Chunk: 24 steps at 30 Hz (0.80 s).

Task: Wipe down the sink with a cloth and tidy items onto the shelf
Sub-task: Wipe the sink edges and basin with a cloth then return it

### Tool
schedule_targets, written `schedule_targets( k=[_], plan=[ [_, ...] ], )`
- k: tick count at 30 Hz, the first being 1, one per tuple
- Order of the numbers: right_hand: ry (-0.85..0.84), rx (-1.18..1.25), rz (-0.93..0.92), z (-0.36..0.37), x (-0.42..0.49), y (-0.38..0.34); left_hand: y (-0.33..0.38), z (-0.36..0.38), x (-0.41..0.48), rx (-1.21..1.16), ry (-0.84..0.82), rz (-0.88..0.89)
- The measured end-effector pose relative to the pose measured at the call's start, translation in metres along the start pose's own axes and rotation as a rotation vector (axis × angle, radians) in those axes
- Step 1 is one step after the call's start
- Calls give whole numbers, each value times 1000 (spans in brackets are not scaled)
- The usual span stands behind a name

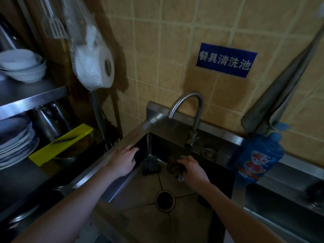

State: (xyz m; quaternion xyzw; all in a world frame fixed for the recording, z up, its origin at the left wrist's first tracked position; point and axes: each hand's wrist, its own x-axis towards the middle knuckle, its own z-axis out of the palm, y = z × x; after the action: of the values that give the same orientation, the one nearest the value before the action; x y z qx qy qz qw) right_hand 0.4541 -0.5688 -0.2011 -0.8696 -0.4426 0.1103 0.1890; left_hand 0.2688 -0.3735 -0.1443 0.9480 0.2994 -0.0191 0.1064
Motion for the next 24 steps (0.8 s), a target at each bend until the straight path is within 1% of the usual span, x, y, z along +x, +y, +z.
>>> schedule_targets(
  k=[10, 24],
  plan=[
    [-17, 65, -34, -30, 8, -28, -11, -35, 10, 62, 72, -6],
    [67, -17, -18, -73, 28, -75, -23, -87, 46, 23, 138, 152]
  ],
)
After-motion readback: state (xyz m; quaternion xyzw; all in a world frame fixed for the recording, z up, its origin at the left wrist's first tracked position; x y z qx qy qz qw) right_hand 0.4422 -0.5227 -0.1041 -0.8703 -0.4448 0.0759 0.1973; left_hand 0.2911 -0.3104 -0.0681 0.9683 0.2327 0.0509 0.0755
